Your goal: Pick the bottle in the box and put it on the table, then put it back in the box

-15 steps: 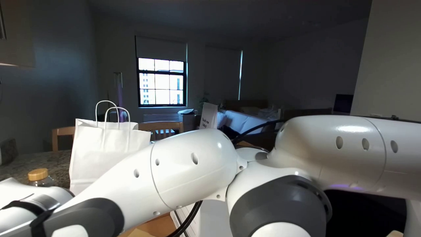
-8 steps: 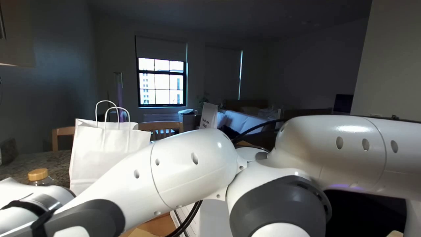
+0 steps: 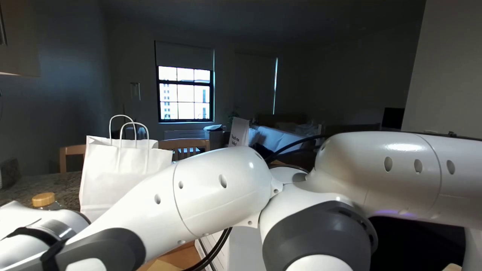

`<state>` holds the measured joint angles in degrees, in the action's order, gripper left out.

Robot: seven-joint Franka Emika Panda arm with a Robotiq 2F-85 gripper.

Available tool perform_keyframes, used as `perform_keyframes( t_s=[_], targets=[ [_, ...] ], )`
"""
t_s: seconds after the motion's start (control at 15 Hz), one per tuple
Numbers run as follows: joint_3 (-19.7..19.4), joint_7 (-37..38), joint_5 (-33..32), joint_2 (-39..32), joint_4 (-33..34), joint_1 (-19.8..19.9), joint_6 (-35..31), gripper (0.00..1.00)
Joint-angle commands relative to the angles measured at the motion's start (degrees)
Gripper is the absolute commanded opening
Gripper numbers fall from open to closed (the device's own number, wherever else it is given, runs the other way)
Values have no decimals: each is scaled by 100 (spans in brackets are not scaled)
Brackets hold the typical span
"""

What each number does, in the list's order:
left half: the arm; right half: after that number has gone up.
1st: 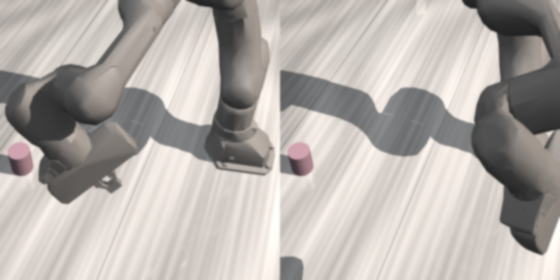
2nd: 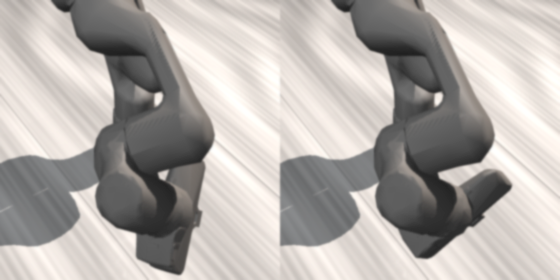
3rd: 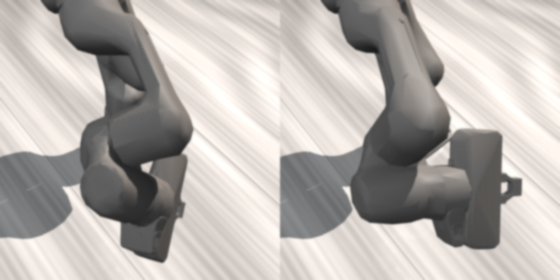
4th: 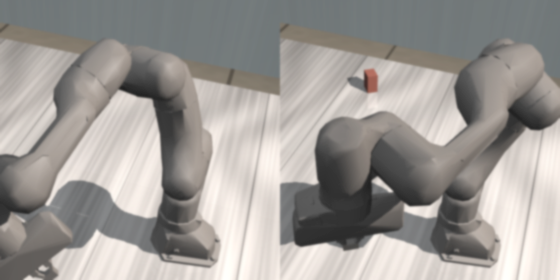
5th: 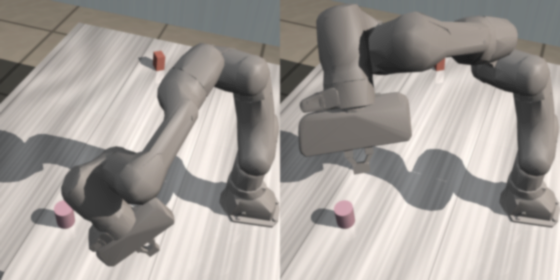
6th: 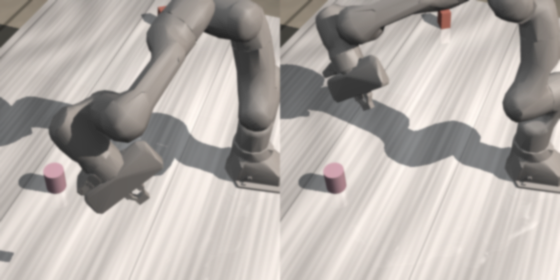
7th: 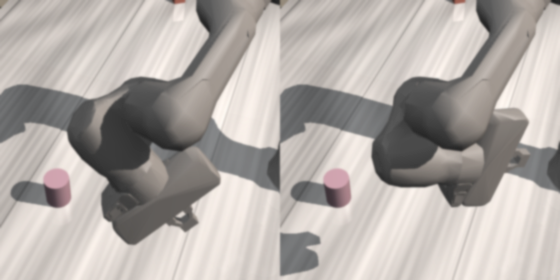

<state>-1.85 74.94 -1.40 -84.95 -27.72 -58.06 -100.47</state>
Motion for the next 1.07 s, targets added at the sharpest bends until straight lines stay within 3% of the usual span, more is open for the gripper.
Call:
perform_keyframes(
  t_s=[0.0,0.07,0.13,0.2,0.8,1.0],
  targets=[
    [-61,339,-179,0,-6,-27,-30,100],
    [-74,364,-209,0,-14,-27,-24,100],
    [-84,407,-236,0,-11,-28,-23,91],
    [-67,410,-245,0,4,-23,21,75],
    [-13,332,-231,71,40,-42,280,19],
    [-3,315,-229,77,36,-57,313,15]
  ],
)
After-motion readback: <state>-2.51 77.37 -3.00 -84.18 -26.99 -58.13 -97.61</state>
